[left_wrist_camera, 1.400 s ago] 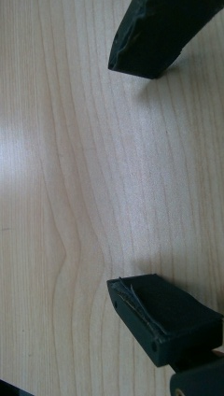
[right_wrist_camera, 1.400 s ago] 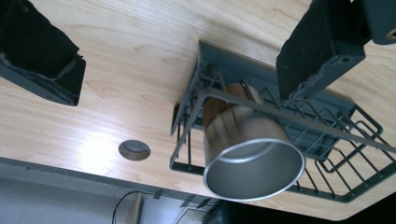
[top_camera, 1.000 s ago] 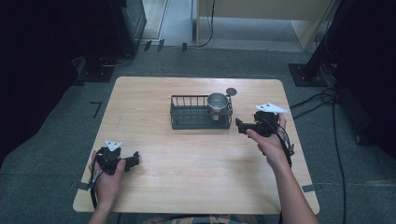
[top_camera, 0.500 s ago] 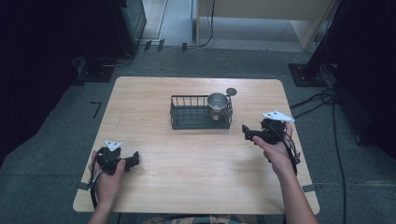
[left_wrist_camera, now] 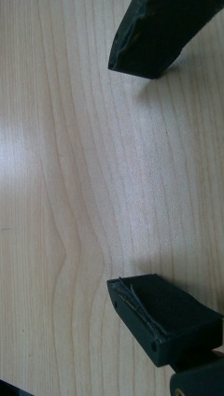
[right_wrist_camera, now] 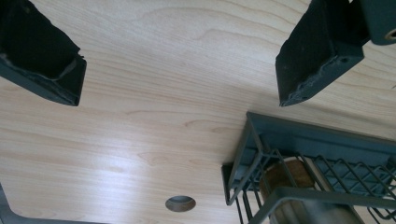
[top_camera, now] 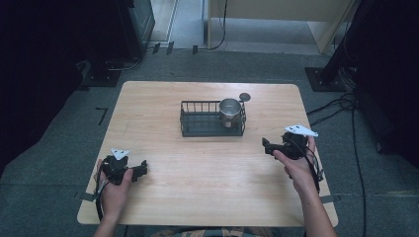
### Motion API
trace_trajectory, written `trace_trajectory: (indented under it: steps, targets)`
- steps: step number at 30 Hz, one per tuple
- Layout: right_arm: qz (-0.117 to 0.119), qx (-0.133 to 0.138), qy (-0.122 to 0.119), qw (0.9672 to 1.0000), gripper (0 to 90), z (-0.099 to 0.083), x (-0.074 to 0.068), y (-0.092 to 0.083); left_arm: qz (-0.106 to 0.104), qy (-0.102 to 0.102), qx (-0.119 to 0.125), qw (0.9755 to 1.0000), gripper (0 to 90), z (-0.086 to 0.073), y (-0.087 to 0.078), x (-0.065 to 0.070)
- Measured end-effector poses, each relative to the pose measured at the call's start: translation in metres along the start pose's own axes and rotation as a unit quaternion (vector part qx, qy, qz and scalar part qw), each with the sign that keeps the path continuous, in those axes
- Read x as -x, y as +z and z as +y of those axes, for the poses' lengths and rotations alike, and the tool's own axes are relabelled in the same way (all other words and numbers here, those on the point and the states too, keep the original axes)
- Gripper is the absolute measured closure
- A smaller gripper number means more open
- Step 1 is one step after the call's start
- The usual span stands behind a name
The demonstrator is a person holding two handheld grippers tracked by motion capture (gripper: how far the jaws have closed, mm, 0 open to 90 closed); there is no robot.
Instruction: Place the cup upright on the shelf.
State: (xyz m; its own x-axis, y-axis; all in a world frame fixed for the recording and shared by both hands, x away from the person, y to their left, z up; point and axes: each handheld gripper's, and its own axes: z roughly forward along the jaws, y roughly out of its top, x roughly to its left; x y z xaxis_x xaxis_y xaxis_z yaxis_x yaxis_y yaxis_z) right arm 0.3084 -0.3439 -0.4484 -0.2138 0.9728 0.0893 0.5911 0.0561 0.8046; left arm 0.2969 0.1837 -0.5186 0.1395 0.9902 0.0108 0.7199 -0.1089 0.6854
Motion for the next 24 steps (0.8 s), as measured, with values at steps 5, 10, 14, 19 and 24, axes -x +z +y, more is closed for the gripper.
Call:
trace_trajectory:
  steps: [5,10,14,19,24]
  targets:
    - [-0.005,-0.005,0.003,1.0000,1.8,-0.008,0.005,-0.002,0.000,0.000,0.000,1.0000,0.1,0.000,0.000,0.000]
    - [-0.009,-0.009,0.008,0.9999,1.9,-0.015,0.009,-0.004,0.000,0.000,0.000,1.0000,0.0,0.000,0.000,0.000]
    - [-0.012,-0.011,0.010,0.9998,1.8,-0.019,0.012,-0.005,0.000,0.000,0.000,1.0000,0.1,0.000,0.000,0.000]
    - [-0.018,-0.018,0.015,0.9996,1.8,-0.028,0.017,-0.007,0.000,0.000,0.000,1.0000,0.0,0.000,0.000,0.000]
    - [-0.022,-0.023,0.021,0.9993,1.8,-0.036,0.022,-0.009,0.000,0.000,0.000,1.0000,0.0,0.000,0.000,0.000]
